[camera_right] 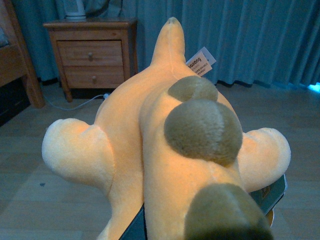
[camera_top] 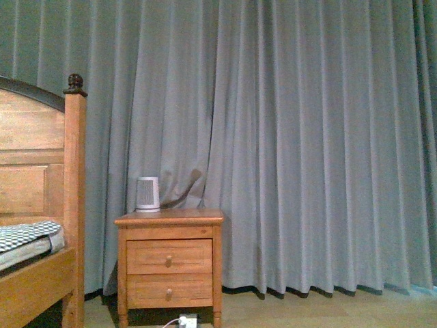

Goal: Put away toys

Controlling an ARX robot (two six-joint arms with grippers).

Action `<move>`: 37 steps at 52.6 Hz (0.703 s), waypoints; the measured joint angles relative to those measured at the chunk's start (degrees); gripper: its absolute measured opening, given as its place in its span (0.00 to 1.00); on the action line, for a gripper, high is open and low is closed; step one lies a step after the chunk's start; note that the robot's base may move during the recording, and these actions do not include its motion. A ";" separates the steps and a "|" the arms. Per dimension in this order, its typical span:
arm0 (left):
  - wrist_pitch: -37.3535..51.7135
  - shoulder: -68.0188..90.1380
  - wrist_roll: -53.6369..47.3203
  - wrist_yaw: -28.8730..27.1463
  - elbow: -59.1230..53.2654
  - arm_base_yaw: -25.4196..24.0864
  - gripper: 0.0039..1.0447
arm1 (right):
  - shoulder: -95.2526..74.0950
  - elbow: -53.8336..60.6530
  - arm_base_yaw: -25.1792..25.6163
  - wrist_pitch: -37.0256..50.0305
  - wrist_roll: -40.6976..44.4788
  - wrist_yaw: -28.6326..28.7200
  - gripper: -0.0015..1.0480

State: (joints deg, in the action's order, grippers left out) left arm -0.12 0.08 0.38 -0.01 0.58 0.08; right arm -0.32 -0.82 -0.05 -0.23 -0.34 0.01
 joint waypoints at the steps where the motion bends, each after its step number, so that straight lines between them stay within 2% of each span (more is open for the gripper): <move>1: 0.00 0.00 0.00 0.00 0.00 0.00 0.94 | 0.00 0.00 0.00 0.00 0.00 -0.02 0.07; 37: 0.00 0.00 0.00 0.00 0.00 0.00 0.94 | 0.00 0.00 0.00 0.00 0.00 -0.02 0.07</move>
State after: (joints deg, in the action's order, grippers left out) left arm -0.12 0.08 0.38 -0.01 0.58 0.08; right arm -0.32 -0.82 -0.05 -0.23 -0.34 -0.01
